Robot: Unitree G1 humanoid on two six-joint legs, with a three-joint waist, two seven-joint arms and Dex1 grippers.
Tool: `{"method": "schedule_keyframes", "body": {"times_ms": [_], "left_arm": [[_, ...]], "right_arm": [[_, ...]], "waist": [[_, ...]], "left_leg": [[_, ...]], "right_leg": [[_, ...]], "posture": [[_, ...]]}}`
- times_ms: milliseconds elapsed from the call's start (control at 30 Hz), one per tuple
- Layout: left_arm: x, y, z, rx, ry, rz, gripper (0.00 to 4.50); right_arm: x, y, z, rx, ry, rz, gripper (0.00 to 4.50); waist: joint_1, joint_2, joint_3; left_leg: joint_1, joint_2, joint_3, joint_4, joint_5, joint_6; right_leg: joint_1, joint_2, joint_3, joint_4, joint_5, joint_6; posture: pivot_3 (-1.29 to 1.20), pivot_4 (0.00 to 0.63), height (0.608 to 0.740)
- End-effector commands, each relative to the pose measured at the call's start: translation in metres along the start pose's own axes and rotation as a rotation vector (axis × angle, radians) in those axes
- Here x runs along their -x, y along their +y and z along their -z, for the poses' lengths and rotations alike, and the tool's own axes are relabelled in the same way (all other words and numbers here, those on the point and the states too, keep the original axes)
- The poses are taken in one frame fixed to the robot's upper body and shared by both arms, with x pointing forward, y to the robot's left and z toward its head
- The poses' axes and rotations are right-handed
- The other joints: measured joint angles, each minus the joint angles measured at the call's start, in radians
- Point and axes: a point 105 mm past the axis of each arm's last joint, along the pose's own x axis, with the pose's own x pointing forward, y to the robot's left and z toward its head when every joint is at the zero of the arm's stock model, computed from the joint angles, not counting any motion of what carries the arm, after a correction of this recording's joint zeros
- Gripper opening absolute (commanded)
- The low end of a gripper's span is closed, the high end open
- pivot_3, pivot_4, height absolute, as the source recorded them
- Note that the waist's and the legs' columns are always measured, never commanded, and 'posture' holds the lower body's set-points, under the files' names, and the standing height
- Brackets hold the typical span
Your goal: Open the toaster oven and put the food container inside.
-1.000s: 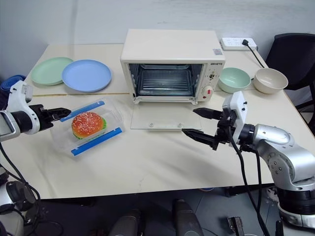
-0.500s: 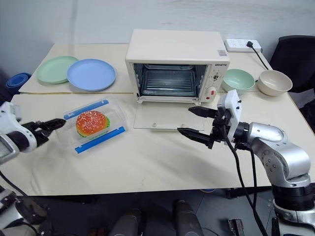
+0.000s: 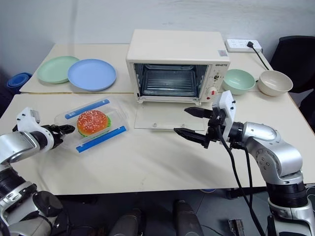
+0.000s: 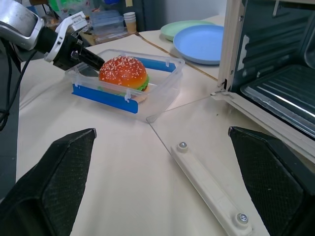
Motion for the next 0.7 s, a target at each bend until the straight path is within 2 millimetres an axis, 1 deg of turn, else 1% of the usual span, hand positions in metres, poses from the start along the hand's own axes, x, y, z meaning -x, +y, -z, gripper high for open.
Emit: {"method": "schedule_keyframes", "body": {"times_ms": [33, 133, 200, 267, 333, 433, 533, 600, 700], "left_arm": [[0.005, 0.005, -0.015, -0.014, -0.021, -0.03, 1.53], [0.007, 0.012, -0.023, -0.028, -0.014, -0.055, 0.62], [0.01, 0.014, -0.028, -0.072, 0.003, -0.055, 0.21], [0.013, 0.015, -0.034, -0.125, 0.0, -0.052, 0.21], [0.016, 0.011, -0.043, -0.172, -0.03, -0.015, 0.21], [0.022, -0.002, -0.054, -0.192, -0.06, 0.102, 0.21], [0.03, -0.022, -0.058, -0.219, -0.055, 0.242, 0.21], [0.034, -0.037, -0.057, -0.262, -0.039, 0.313, 0.21], [0.033, -0.06, -0.052, -0.323, -0.009, 0.371, 0.21]], "right_arm": [[0.005, 0.004, -0.013, 0.056, -0.036, 0.015, 4.5], [0.008, 0.005, -0.012, 0.055, -0.035, 0.026, 4.5], [0.01, 0.005, -0.011, 0.052, -0.034, 0.038, 4.5], [0.01, 0.006, -0.011, 0.05, -0.035, 0.044, 4.5], [0.011, 0.006, -0.01, 0.048, -0.035, 0.046, 4.5], [0.011, 0.006, -0.009, 0.046, -0.033, 0.048, 4.5], [0.012, 0.005, -0.009, 0.046, -0.03, 0.05, 4.5], [0.012, 0.004, -0.009, 0.046, -0.028, 0.051, 4.5], [0.014, 0.003, -0.01, 0.048, -0.024, 0.051, 4.5]], "waist": [[0.001, 0.0, 0.0], [-0.004, 0.0, 0.0], [-0.008, 0.0, 0.0], [-0.009, 0.0, 0.0], [-0.009, 0.0, 0.0], [-0.007, 0.0, 0.0], [-0.006, 0.0, 0.0], [-0.005, 0.0, 0.0], [-0.005, 0.0, 0.0]], "left_leg": [[0.0, 0.0, 0.0, 0.0, 0.0, 0.0], [0.0, 0.001, 0.0, -0.001, 0.0, -0.001], [0.0, 0.0, 0.0, -0.001, 0.0, -0.001], [0.0, 0.001, 0.0, -0.001, 0.001, -0.002], [0.0, 0.001, 0.0, -0.001, 0.001, -0.002], [0.0, 0.001, 0.0, -0.001, 0.001, -0.002], [-0.001, 0.001, -0.001, -0.001, 0.001, -0.001], [-0.001, 0.0, -0.001, -0.001, 0.001, -0.001], [-0.002, 0.0, -0.001, -0.001, 0.0, 0.0]], "right_leg": [[0.0, 0.0, 0.0, 0.0, 0.0, 0.0], [0.0, 0.0, -0.001, -0.001, 0.0, 0.0], [0.0, 0.001, 0.0, 0.0, 0.0, 0.0], [0.0, 0.001, -0.001, -0.001, 0.0, 0.0], [-0.001, 0.001, -0.001, 0.0, 0.0, -0.001], [-0.001, 0.0, -0.001, -0.001, -0.001, -0.001], [0.0, 0.0, -0.001, -0.001, -0.001, -0.002], [0.0, 0.0, -0.002, -0.002, -0.001, -0.002], [0.0, -0.001, -0.002, -0.002, -0.001, -0.001]], "posture": [[0.0, 0.15, 0.74], [0.0, 0.15, 0.74], [0.0, 0.15, 0.74], [0.0, 0.15, 0.74], [0.0, 0.15, 0.74], [0.0, 0.15, 0.74], [0.0, 0.15, 0.74], [0.0, 0.15, 0.74], [0.0, 0.15, 0.74]]}}
